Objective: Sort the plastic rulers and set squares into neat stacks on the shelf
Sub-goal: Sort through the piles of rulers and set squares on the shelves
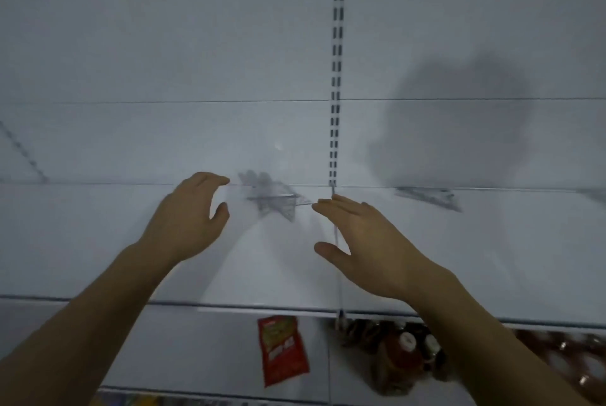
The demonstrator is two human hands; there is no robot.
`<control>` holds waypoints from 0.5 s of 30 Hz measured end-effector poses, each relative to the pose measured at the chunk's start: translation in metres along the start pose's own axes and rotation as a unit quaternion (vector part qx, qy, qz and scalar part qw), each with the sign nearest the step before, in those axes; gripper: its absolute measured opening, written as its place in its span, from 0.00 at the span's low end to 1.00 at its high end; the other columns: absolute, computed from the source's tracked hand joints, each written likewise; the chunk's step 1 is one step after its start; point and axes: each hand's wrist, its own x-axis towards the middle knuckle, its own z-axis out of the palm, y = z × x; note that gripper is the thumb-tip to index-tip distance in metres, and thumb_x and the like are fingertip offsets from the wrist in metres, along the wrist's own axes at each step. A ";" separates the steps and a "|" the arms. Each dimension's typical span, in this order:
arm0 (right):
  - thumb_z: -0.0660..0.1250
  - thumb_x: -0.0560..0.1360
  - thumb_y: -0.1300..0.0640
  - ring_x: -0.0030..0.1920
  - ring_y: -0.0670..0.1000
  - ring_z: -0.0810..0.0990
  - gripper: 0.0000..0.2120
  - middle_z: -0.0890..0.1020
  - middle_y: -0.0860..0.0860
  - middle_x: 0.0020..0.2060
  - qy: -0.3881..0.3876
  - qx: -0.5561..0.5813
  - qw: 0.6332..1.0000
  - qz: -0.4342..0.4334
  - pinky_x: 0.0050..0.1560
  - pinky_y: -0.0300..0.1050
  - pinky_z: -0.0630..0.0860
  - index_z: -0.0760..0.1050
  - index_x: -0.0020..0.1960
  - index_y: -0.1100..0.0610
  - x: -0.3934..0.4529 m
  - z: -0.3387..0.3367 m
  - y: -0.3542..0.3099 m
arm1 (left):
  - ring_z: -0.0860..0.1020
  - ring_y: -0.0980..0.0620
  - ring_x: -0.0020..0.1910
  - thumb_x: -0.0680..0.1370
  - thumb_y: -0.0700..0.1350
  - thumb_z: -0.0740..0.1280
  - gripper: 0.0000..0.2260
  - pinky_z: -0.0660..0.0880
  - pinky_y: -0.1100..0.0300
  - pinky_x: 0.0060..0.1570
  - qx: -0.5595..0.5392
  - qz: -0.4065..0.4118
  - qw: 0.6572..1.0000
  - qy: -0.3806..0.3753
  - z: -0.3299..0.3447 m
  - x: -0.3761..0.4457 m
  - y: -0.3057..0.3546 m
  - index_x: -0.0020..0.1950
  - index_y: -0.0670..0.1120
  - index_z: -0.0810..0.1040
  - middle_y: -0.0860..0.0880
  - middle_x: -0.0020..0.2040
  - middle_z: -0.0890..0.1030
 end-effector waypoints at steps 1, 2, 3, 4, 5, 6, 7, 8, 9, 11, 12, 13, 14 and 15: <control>0.60 0.82 0.44 0.79 0.45 0.57 0.29 0.63 0.44 0.78 -0.003 -0.003 1.000 -0.023 0.79 0.51 0.55 0.58 0.80 0.50 0.012 0.009 -0.025 | 0.75 0.44 0.64 0.79 0.45 0.66 0.19 0.73 0.44 0.63 0.012 -0.022 1.000 0.008 -0.016 -0.015 -0.027 0.70 0.45 0.74 0.46 0.67 0.76; 0.61 0.82 0.43 0.78 0.45 0.58 0.29 0.63 0.44 0.78 -0.005 -0.003 0.999 -0.046 0.78 0.51 0.57 0.58 0.80 0.50 0.023 0.018 -0.049 | 0.75 0.45 0.65 0.79 0.45 0.66 0.19 0.73 0.45 0.64 0.022 -0.040 0.999 0.015 -0.031 -0.032 -0.051 0.70 0.45 0.73 0.46 0.68 0.75; 0.61 0.82 0.42 0.78 0.45 0.58 0.30 0.63 0.44 0.78 -0.009 -0.001 0.998 -0.066 0.78 0.52 0.57 0.58 0.80 0.50 0.035 0.027 -0.074 | 0.75 0.45 0.65 0.79 0.45 0.67 0.20 0.73 0.45 0.64 0.029 -0.057 0.998 0.020 -0.046 -0.048 -0.075 0.70 0.45 0.73 0.46 0.68 0.75; 0.61 0.82 0.42 0.79 0.45 0.56 0.31 0.62 0.44 0.79 -0.016 0.003 0.996 -0.085 0.78 0.52 0.57 0.57 0.80 0.50 0.046 0.036 -0.098 | 0.75 0.44 0.65 0.79 0.45 0.67 0.20 0.72 0.45 0.64 0.036 -0.075 0.996 0.026 -0.060 -0.066 -0.097 0.70 0.45 0.73 0.46 0.68 0.75; 0.60 0.82 0.41 0.80 0.45 0.54 0.31 0.60 0.44 0.79 -0.026 0.005 0.994 -0.105 0.79 0.52 0.56 0.56 0.81 0.50 0.057 0.046 -0.122 | 0.74 0.44 0.66 0.79 0.45 0.67 0.20 0.72 0.44 0.65 0.041 -0.097 0.994 0.032 -0.075 -0.083 -0.118 0.70 0.44 0.73 0.46 0.68 0.75; 0.59 0.82 0.41 0.80 0.44 0.52 0.32 0.57 0.44 0.80 -0.038 0.005 0.991 -0.127 0.79 0.52 0.54 0.54 0.81 0.49 0.068 0.055 -0.147 | 0.74 0.44 0.66 0.79 0.45 0.67 0.20 0.72 0.44 0.65 0.047 -0.121 0.991 0.037 -0.090 -0.101 -0.137 0.70 0.45 0.73 0.46 0.69 0.75; 0.58 0.82 0.40 0.80 0.44 0.50 0.32 0.55 0.44 0.81 -0.052 0.004 0.987 -0.150 0.79 0.52 0.52 0.52 0.82 0.48 0.078 0.063 -0.173 | 0.74 0.44 0.66 0.79 0.45 0.67 0.20 0.71 0.43 0.66 0.051 -0.144 0.987 0.042 -0.105 -0.120 -0.156 0.71 0.45 0.73 0.46 0.69 0.74; 0.57 0.82 0.39 0.80 0.44 0.49 0.33 0.54 0.44 0.81 -0.065 0.004 0.983 -0.173 0.80 0.51 0.51 0.51 0.82 0.48 0.088 0.070 -0.198 | 0.74 0.44 0.67 0.79 0.46 0.67 0.20 0.71 0.43 0.66 0.056 -0.164 0.984 0.046 -0.119 -0.137 -0.174 0.71 0.45 0.73 0.46 0.69 0.74; 0.57 0.82 0.38 0.80 0.44 0.48 0.34 0.52 0.43 0.81 -0.078 0.003 0.977 -0.198 0.80 0.51 0.50 0.49 0.82 0.48 0.099 0.077 -0.222 | 0.73 0.44 0.67 0.79 0.46 0.66 0.21 0.71 0.43 0.67 0.062 -0.182 0.980 0.051 -0.133 -0.154 -0.191 0.71 0.45 0.72 0.46 0.69 0.74; 0.56 0.82 0.38 0.80 0.43 0.47 0.35 0.51 0.43 0.81 -0.098 0.003 0.965 -0.245 0.80 0.50 0.48 0.48 0.82 0.47 0.117 0.089 -0.268 | 0.72 0.45 0.68 0.79 0.47 0.66 0.21 0.70 0.47 0.68 0.077 -0.217 0.971 0.061 -0.158 -0.184 -0.221 0.72 0.45 0.71 0.46 0.70 0.73; 0.56 0.81 0.38 0.80 0.43 0.47 0.35 0.50 0.42 0.81 -0.104 0.006 0.958 -0.267 0.80 0.49 0.48 0.48 0.82 0.47 0.125 0.094 -0.289 | 0.72 0.46 0.68 0.80 0.47 0.66 0.21 0.70 0.49 0.68 0.084 -0.236 0.966 0.067 -0.170 -0.198 -0.235 0.72 0.46 0.71 0.47 0.71 0.73; 0.57 0.81 0.38 0.80 0.42 0.47 0.35 0.50 0.42 0.81 -0.108 0.011 0.952 -0.287 0.80 0.49 0.49 0.48 0.82 0.47 0.133 0.101 -0.310 | 0.72 0.47 0.68 0.80 0.48 0.65 0.21 0.70 0.51 0.68 0.090 -0.255 0.960 0.074 -0.180 -0.211 -0.248 0.72 0.47 0.72 0.48 0.72 0.72; 0.57 0.81 0.38 0.80 0.42 0.47 0.35 0.50 0.42 0.81 -0.113 0.015 0.946 -0.304 0.80 0.48 0.49 0.48 0.82 0.46 0.140 0.107 -0.328 | 0.72 0.48 0.69 0.80 0.48 0.65 0.20 0.69 0.52 0.68 0.097 -0.274 0.953 0.081 -0.189 -0.223 -0.261 0.72 0.48 0.71 0.49 0.72 0.72; 0.58 0.81 0.38 0.80 0.42 0.47 0.35 0.51 0.42 0.81 -0.118 0.017 0.939 -0.321 0.80 0.48 0.50 0.48 0.82 0.46 0.147 0.115 -0.345 | 0.72 0.48 0.69 0.81 0.49 0.65 0.21 0.69 0.52 0.68 0.103 -0.295 0.946 0.088 -0.195 -0.235 -0.272 0.73 0.48 0.71 0.50 0.73 0.72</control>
